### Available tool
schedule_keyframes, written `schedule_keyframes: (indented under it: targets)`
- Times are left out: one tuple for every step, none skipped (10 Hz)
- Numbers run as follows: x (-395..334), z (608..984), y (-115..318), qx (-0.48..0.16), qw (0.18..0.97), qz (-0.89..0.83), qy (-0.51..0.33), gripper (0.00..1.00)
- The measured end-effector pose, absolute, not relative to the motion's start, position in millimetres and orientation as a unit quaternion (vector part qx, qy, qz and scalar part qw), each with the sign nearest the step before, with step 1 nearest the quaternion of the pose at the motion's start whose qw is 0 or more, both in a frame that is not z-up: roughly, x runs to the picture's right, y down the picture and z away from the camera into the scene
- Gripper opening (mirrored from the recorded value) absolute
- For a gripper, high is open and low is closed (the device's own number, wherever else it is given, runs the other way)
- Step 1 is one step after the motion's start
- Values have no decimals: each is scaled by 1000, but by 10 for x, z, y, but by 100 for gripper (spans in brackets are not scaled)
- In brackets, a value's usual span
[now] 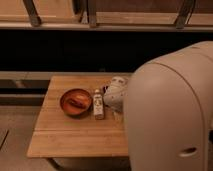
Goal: Place the white sponge in the ceramic cup
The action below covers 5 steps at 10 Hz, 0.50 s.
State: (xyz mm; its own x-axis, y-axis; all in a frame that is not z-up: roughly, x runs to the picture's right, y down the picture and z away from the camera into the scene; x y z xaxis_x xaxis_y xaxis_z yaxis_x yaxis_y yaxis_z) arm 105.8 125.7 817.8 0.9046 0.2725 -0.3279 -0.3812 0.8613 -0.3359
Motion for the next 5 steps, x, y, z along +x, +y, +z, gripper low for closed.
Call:
schedule_keyframes:
  targets:
    - [1114,8221,1223,-203,960,160,107,80]
    - [1168,8251,1231,-207,962,155,89,80]
    - [1264,8296,1261,-214,964,146,63,80]
    - [1342,8334,1303,-221,965,135,40,80]
    - [1389,8368,1347,-229,966,120,21,80]
